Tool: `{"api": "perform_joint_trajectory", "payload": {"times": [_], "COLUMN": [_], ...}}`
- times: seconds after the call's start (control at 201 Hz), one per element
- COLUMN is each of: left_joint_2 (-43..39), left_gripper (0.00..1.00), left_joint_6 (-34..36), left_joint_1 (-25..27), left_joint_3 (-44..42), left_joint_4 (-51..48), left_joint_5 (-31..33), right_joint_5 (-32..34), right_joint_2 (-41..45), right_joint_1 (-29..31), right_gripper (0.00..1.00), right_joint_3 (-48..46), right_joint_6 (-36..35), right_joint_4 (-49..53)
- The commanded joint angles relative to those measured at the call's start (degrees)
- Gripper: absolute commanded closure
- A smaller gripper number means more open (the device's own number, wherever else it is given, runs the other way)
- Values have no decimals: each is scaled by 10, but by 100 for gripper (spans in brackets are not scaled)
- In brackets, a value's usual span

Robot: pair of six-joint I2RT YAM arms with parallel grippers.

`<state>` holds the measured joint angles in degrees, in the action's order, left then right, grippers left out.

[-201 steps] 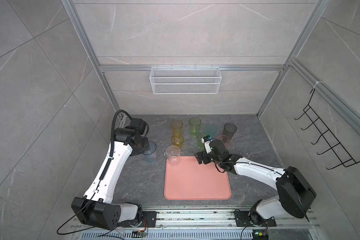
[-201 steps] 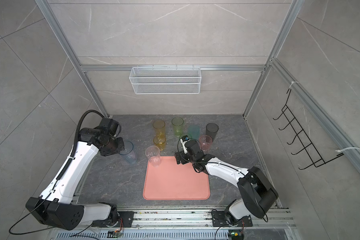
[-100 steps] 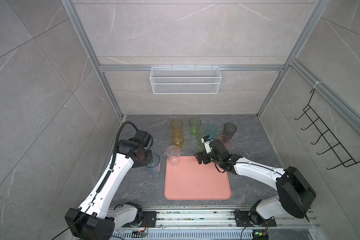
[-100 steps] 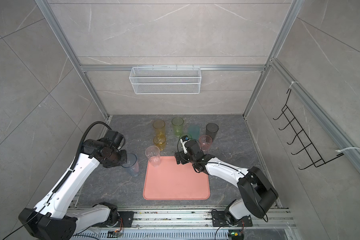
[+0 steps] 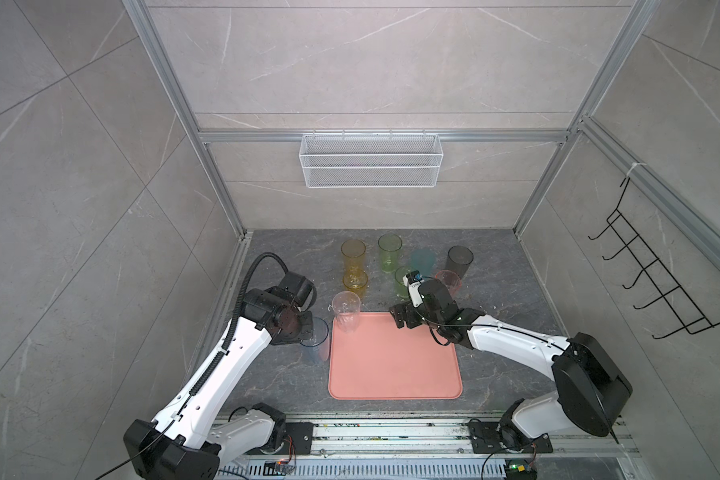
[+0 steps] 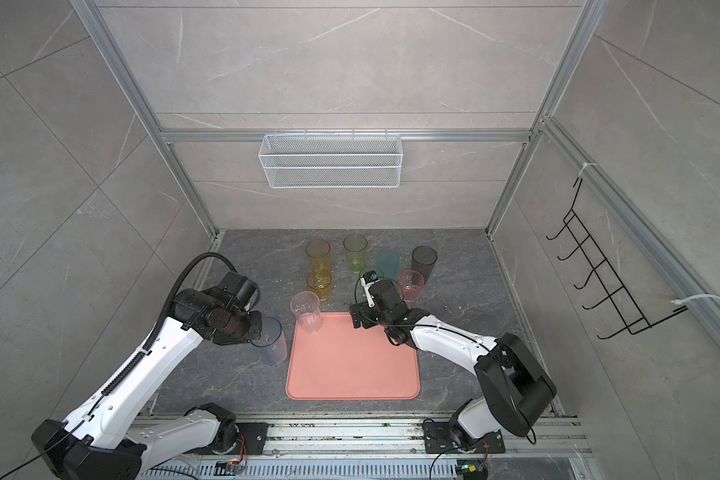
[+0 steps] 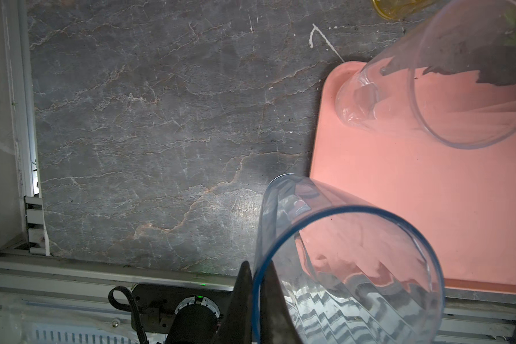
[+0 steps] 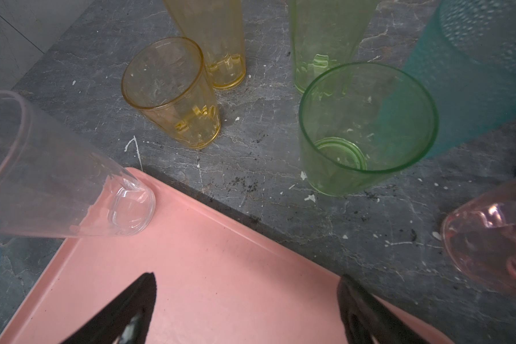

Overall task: Place the glasses into the tray
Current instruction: 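Carry the pale blue cup with the left gripper over the tray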

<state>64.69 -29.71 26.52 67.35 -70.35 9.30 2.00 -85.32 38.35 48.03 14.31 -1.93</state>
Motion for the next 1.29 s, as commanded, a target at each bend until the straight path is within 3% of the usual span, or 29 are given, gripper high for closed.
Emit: {"api": "perform_joint_trajectory", "payload": {"times": [0.0,0.573,1.285], "left_joint_2": [-11,31,104], "left_gripper": [100,100,100], "left_joint_6": [-5,-3,-15], "left_joint_1": [11,53,101], "left_joint_3": [-5,-21,-19], "left_joint_4": [29,98,146], "left_joint_5": [-12,-41,-24], "right_joint_5": [10,10,10], "right_joint_2": [-1,-5,-6], "right_joint_1": [4,5,6], "right_gripper": [4,4,4], "right_joint_3": [15,17,19], "right_joint_6": [-3,-4,-5], "right_joint_4": [4,4,8]}}
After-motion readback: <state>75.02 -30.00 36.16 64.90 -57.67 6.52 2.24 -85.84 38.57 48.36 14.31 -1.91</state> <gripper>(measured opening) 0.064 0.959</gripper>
